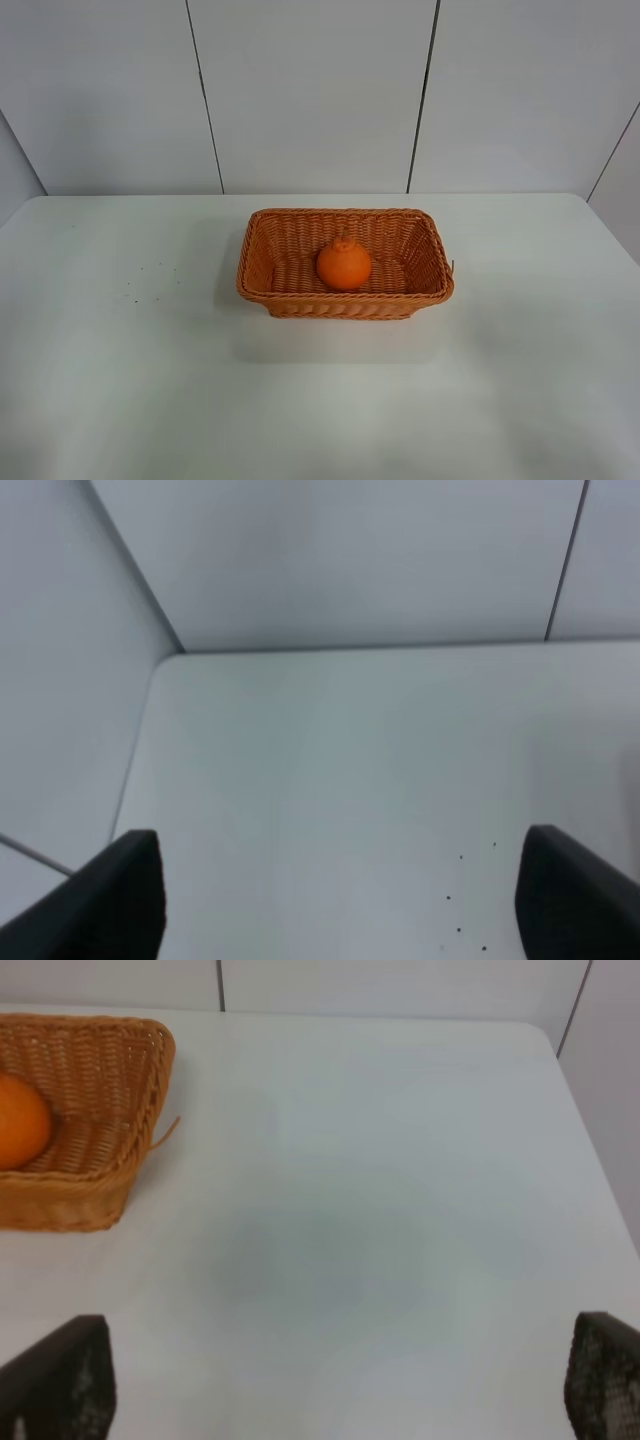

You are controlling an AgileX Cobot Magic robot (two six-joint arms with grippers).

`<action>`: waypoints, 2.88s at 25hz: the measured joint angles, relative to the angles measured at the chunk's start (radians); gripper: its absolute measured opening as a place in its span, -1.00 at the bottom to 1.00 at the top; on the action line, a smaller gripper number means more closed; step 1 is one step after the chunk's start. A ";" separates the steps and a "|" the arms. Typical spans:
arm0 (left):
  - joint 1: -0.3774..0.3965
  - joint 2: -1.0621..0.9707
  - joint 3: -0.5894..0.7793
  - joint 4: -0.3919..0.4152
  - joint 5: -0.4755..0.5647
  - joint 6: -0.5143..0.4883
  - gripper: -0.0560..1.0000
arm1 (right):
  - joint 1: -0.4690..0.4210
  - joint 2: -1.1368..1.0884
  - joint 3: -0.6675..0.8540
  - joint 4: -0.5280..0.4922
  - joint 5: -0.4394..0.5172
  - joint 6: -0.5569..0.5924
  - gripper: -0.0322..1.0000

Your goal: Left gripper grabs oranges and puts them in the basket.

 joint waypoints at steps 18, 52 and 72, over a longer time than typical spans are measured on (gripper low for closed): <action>0.000 -0.567 0.346 -0.017 0.119 -0.006 0.66 | 0.000 0.000 0.000 0.000 0.000 0.000 0.41; 0.000 -1.090 0.811 -0.126 0.286 0.040 0.66 | 0.000 0.000 0.000 0.000 0.000 0.000 0.41; 0.000 -1.090 0.870 -0.093 0.253 -0.033 0.66 | 0.000 0.000 0.000 0.000 0.000 0.000 0.41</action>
